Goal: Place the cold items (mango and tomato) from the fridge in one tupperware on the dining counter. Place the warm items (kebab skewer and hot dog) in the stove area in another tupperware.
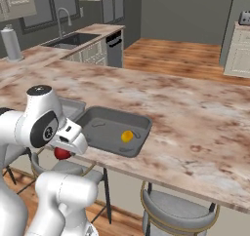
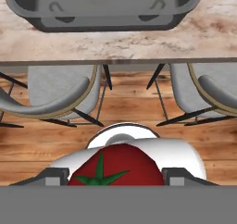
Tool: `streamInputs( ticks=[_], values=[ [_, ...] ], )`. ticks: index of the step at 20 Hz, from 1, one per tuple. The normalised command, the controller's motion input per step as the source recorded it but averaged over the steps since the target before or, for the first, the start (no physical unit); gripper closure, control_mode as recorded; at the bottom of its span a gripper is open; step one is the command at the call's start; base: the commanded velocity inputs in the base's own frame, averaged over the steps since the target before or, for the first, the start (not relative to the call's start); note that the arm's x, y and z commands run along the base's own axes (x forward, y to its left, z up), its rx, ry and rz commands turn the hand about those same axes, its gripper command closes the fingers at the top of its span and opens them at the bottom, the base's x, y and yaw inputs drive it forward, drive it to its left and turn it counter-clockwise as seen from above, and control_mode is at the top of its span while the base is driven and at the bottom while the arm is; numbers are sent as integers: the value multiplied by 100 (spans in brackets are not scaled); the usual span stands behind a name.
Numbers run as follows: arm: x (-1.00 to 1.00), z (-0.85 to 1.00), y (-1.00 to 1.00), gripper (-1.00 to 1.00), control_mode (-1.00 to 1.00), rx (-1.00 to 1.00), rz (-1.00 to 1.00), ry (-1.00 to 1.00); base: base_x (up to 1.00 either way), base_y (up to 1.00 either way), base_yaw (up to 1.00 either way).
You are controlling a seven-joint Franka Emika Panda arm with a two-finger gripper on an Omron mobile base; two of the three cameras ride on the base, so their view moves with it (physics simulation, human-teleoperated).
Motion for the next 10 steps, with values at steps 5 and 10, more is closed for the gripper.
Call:
streamInputs(
  ticks=[5, 10],
  values=[
    [0, 0, 0, 100, 100, 0, 0, 0, 1, 0, 0],
    [38, 0, -2, 100, -100, 0, 2, 6, 0, 0, 0]
  ],
)
